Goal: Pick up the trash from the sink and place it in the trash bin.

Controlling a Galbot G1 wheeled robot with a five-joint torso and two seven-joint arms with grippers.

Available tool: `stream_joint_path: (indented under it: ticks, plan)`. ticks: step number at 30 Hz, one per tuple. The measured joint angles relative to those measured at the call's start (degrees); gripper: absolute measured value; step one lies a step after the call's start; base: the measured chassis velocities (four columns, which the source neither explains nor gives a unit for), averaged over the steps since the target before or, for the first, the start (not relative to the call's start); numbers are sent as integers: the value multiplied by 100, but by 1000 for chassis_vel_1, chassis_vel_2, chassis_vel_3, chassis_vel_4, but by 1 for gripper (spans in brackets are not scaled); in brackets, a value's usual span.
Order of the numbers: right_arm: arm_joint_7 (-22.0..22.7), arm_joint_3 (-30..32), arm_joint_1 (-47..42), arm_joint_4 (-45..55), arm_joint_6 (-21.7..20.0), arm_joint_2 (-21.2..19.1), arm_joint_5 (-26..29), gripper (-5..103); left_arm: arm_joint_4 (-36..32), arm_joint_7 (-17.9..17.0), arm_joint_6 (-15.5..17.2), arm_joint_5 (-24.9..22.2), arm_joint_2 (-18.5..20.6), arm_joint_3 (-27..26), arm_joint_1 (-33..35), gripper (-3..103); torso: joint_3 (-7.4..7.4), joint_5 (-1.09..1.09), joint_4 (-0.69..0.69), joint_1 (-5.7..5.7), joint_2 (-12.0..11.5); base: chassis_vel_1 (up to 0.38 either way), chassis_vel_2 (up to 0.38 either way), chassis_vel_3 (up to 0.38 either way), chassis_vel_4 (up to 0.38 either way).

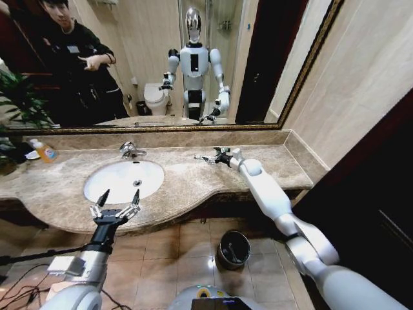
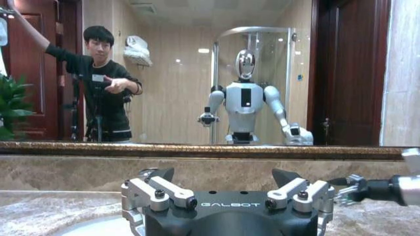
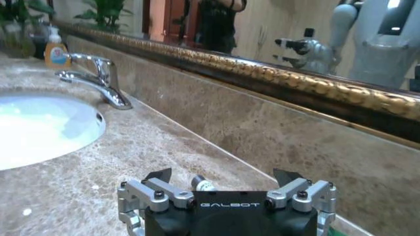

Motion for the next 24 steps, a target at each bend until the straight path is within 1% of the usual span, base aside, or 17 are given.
stream_joint_path:
  ticks: [2,3,4,5,6,8,10,11,13,15,16,17,18,24]
  plan:
    - [8,-62,184,-309,62,182,-168,100,0,0,0,0,0,0,0,100,0,-1,0,0,0,0,0,0,0]
    - [8,-62,184,-309,62,182,-168,100,0,0,0,0,0,0,0,100,0,-1,0,0,0,0,0,0,0]
    - [39,-87,268,-460,43,275,-214,100,0,0,0,0,0,0,0,100,0,-1,-1,0,0,0,0,0,0]
    - [209,-125,394,-686,-51,456,-236,103,0,0,0,0,0,0,0,100,0,-1,-1,0,0,0,0,0,0]
    - [333,-147,447,-829,-97,562,-237,99,0,0,0,0,0,0,0,100,0,-1,1,0,0,0,0,0,0]
    - [366,-155,460,-886,-123,602,-237,99,0,0,0,0,0,0,0,100,0,-1,1,0,0,0,0,0,0]
    - [400,-167,487,-1033,-197,679,-287,90,0,0,0,0,0,0,0,100,0,-1,0,0,0,0,0,0,0]
    - [400,-167,487,-1033,-197,679,-287,90,0,0,0,0,0,0,0,100,0,-1,0,0,0,0,0,0,0]
    - [414,-165,494,-1189,-198,722,-372,79,0,0,0,0,0,0,0,100,0,-1,0,-1,0,0,0,0,0]
    - [420,-165,494,-1231,-193,726,-385,79,0,0,0,0,0,0,0,100,0,-1,0,0,0,0,0,0,0]
    - [424,-164,494,-1283,-173,725,-406,68,0,0,0,0,0,0,0,100,0,-1,-1,0,0,0,0,0,0]
    - [425,-164,491,-1309,-161,718,-420,65,0,0,0,0,0,0,0,100,0,-1,-1,-1,0,0,0,0,0]
    - [428,-161,488,-1321,-153,714,-423,64,0,0,0,0,0,0,0,100,0,-1,-1,-1,0,0,0,0,0]
    - [444,-140,483,-1375,-130,698,-424,63,0,0,0,0,0,0,0,100,-1,0,-1,-1,0,0,0,0,0]
